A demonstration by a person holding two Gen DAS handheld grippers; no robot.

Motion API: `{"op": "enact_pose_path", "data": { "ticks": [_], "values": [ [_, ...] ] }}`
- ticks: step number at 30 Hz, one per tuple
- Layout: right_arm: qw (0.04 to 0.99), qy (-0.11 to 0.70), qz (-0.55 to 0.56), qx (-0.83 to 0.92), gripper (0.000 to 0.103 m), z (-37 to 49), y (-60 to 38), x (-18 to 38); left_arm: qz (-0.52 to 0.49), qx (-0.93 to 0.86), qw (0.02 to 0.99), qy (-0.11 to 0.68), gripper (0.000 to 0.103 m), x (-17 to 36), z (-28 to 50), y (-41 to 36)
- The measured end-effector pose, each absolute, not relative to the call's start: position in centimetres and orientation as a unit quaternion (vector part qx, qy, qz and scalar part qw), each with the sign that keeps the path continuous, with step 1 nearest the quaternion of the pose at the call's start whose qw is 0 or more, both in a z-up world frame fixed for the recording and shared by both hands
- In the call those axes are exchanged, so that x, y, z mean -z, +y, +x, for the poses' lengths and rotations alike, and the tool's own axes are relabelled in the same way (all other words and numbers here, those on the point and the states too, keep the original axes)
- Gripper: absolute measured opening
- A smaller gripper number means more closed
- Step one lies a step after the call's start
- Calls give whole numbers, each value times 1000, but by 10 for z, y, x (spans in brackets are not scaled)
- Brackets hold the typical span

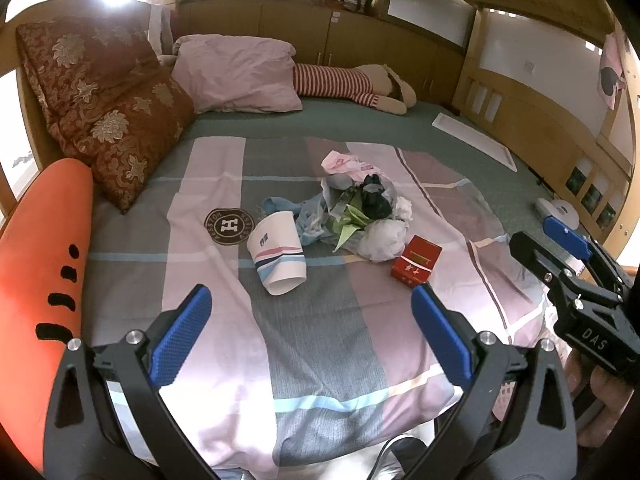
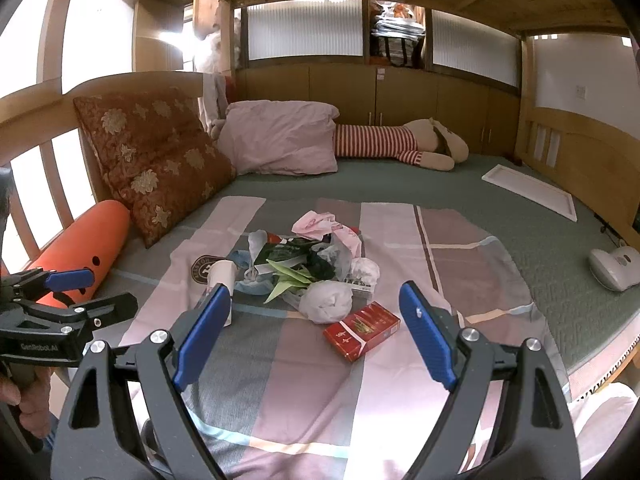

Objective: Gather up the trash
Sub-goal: 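Return both tools over the trash pile on the bed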

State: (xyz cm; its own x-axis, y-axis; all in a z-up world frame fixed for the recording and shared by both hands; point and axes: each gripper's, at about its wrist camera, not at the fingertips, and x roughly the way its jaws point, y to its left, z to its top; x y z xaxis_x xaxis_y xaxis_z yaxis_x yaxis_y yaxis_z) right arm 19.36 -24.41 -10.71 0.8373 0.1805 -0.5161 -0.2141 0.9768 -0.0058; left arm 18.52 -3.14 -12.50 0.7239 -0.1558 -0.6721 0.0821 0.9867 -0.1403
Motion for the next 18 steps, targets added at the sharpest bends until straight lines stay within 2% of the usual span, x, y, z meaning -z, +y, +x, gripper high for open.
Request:
{"op": "enact_pose_path", "data": {
  "ticks": [12,18],
  "values": [
    [959,264,-25,-104,84,194,-246,107,-44,68,926,369,99,127,194,-35],
    [959,263,-13,-106,84,195,-251,105,-36,104,924,365,99,122,240,-51]
  ]
}}
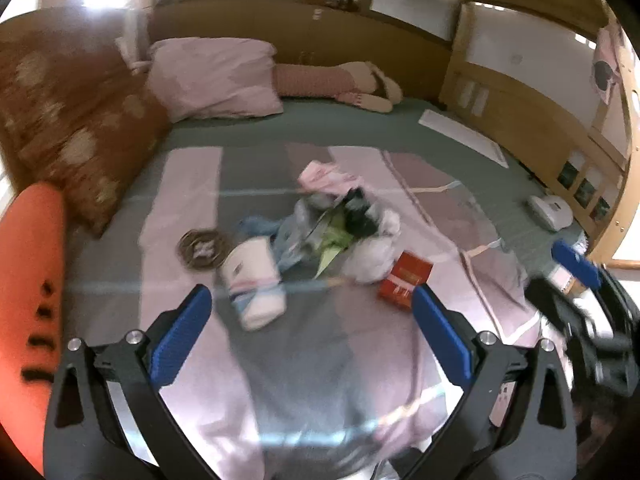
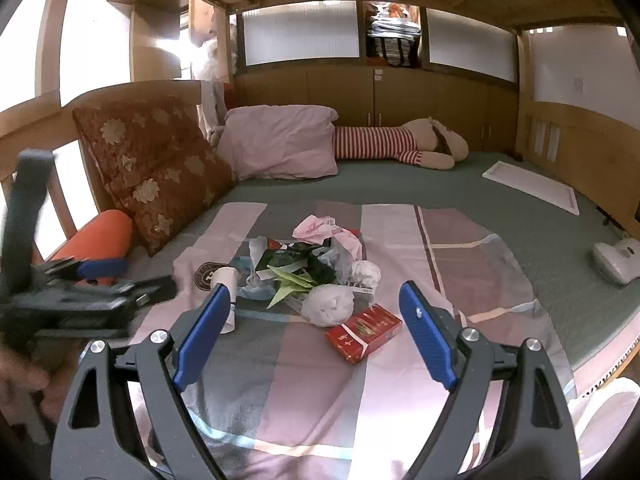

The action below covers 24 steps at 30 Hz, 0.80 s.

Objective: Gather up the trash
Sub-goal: 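Return both tools over the trash pile on the bed, then grasp the green snack packet with the left tool while the right tool grasps the white tissue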

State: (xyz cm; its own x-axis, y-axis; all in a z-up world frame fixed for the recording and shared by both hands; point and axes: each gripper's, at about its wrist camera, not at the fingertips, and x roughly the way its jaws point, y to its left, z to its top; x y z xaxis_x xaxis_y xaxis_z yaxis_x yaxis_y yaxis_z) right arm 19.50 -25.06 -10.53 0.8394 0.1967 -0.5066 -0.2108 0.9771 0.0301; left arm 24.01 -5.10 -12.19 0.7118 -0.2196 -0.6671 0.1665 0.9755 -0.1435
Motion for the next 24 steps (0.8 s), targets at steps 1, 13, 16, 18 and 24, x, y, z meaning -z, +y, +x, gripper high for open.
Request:
{"op": "enact_pose_path", "data": {
  "ticks": [1,13,16,18,24],
  "values": [
    [959,263,-12,-107,84,195,-252,105,-30,112,924,364,99,123,254,-57],
    [951,299,8,-83,84,217,-282,120,-1,124,891,438,16,199,394,-98],
    [948,309,10,-73,84,230,-290,124,-29,125,892,432,2,198,392,-86],
    [945,320,9,-71,84,246,-292,127,-41,128,905,403,2,173,377,-76],
    [911,399,58,-93,84,329,-299,163,-48,131,950,281,2,77,297,-48]
  ]
}}
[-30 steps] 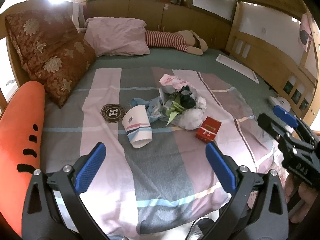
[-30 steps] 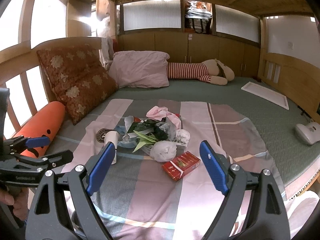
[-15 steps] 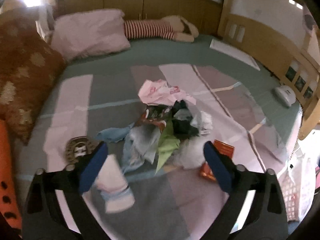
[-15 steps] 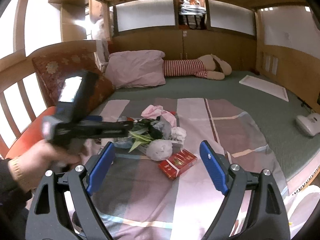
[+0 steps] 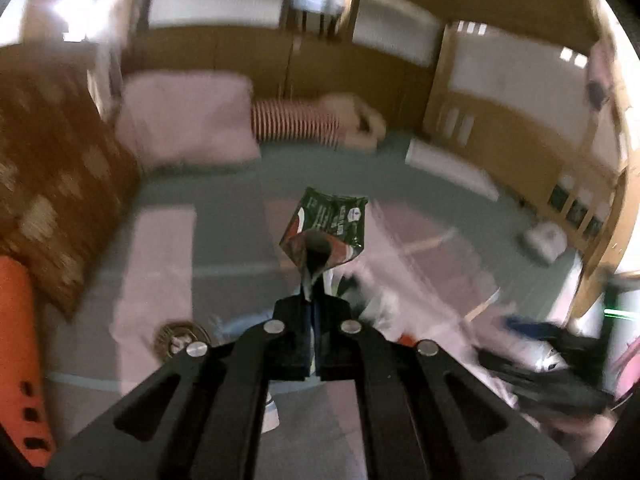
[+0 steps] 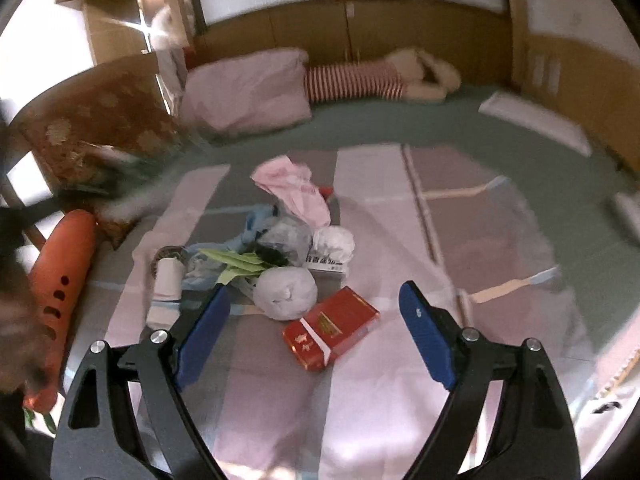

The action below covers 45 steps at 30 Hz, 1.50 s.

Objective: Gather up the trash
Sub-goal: 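Grasp the green snack packet with the left tool while the right tool grasps the white tissue, then carry the green packet and white tissue to the wastebasket and open both tools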

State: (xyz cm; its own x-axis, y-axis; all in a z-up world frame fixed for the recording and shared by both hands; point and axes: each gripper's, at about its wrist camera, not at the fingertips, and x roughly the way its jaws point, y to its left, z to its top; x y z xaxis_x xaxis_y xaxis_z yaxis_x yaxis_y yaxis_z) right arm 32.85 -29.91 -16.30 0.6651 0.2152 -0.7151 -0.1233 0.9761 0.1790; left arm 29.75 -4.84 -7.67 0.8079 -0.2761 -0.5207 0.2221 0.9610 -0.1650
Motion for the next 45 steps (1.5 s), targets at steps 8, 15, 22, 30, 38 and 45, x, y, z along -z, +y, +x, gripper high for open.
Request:
{"op": "enact_pose_path", "data": {
  "ticks": [8,15,22,30,38,45],
  "values": [
    [878,461,113,-63,78,427,-309,224,-86,91,967,222,2,57,207,-21],
    [855,496,113,-104,34,458,-285,248,-98,69,962,247,2,76,190,-7],
    [895,425,50,-123,13,404,-277,186,-98,70,960,253,2,78,196,-3],
    [948,285,-15,-138,13,261,-272,89,-89,80,957,263,2,82,190,-15],
    [954,271,-17,-128,13,198,-269,103,-54,79,950,296,2,106,182,-44],
    [949,288,-12,-129,13,205,-271,111,-43,85,946,309,2,116,182,-52]
  ]
}}
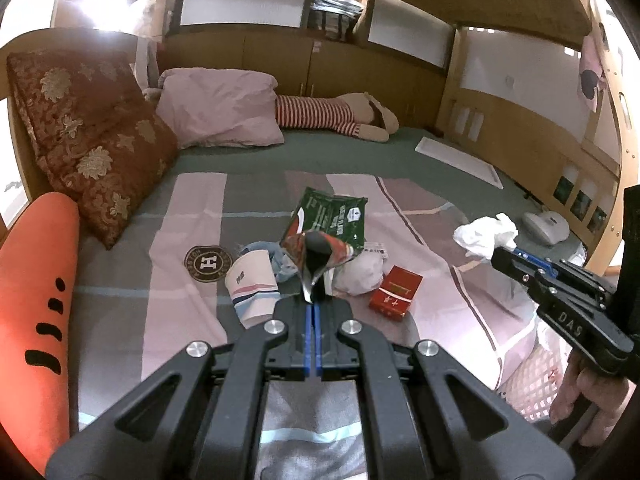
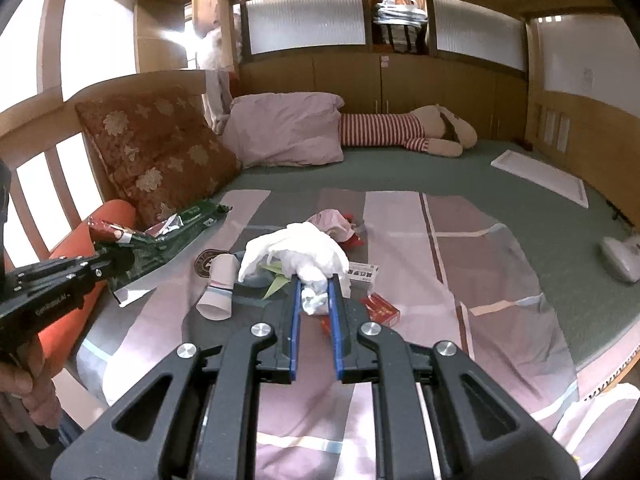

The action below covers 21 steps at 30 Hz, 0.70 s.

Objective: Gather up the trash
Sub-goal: 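Carry the green packet and white tissue to the wastebasket and open both tools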

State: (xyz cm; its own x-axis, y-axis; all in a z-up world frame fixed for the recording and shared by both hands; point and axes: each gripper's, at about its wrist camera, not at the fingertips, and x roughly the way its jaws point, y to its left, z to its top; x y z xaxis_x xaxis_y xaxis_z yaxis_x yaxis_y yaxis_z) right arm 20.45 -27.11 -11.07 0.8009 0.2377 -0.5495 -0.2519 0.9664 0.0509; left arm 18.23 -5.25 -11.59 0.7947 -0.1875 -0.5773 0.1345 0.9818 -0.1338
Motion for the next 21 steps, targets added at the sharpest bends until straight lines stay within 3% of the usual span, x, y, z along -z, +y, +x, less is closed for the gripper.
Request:
{"op": "enact_pose_path", "data": {
  "ticks": [21],
  "values": [
    [947,292,-15,-130,13,208,-271,113,-33,81,941,327,2,123,188,-52]
  ]
}}
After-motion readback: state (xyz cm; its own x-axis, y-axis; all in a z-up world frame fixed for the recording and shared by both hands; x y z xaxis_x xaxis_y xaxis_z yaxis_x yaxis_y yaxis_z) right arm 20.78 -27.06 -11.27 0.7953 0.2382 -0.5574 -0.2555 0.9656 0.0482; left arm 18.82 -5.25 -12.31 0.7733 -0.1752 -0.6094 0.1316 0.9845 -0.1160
